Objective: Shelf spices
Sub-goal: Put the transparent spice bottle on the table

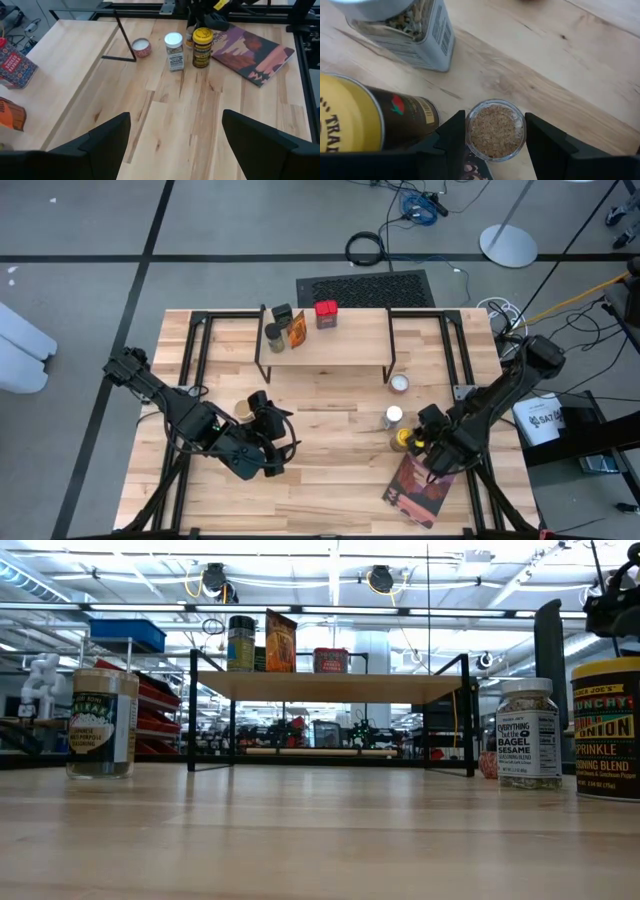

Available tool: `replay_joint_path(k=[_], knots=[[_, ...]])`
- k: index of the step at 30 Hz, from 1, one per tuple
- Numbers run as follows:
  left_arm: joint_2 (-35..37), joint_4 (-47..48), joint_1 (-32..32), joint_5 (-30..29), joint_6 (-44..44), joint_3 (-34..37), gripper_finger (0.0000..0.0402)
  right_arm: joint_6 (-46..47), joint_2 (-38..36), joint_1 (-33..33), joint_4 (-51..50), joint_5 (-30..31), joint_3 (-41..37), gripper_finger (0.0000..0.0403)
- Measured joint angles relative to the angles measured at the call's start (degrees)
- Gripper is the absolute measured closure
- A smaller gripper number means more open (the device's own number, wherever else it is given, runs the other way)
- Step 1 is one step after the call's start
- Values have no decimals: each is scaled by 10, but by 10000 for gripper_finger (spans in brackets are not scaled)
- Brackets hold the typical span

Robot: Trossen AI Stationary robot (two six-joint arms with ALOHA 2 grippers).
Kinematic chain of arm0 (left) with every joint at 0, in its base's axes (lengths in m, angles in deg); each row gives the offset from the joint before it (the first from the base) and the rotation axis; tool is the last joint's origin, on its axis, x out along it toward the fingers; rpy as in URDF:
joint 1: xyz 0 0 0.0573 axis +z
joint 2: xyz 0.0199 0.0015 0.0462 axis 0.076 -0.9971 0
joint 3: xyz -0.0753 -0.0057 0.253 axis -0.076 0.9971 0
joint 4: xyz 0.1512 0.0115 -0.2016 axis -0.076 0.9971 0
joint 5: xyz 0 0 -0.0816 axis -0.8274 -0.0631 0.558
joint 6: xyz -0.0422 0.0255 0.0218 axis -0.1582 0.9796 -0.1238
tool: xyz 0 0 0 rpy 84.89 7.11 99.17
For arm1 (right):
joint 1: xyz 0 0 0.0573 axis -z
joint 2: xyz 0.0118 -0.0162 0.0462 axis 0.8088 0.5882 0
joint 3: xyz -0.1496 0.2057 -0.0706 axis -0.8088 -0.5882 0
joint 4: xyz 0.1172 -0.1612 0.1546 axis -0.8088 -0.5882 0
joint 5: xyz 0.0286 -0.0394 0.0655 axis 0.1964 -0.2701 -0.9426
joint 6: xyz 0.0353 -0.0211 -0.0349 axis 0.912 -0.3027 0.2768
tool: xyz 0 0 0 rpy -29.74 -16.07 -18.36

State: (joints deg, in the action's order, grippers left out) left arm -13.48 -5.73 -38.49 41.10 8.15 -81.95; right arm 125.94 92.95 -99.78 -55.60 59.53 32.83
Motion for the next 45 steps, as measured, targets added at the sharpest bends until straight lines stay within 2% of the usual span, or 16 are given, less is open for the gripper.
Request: replay_joint_path(k=[11, 20, 26, 36, 41, 45], knots=[[0, 0, 0, 0, 0, 0, 78, 0, 14, 0, 10, -1, 0, 234], [0, 0, 0, 0, 0, 0, 78, 3, 14, 0, 10, 0, 0, 190], [0, 0, 0, 0, 0, 0, 78, 2, 12, -1, 10, 1, 0, 177], [0, 2, 4, -15, 5, 0, 78, -18, -74, -1, 4, 5, 0, 177], [0, 19, 23, -78, 36, 0, 78, -40, -118, -1, -7, 48, 19, 177], [0, 20, 61, -92, 62, 0, 78, -72, -135, -1, -58, 108, 68, 177]])
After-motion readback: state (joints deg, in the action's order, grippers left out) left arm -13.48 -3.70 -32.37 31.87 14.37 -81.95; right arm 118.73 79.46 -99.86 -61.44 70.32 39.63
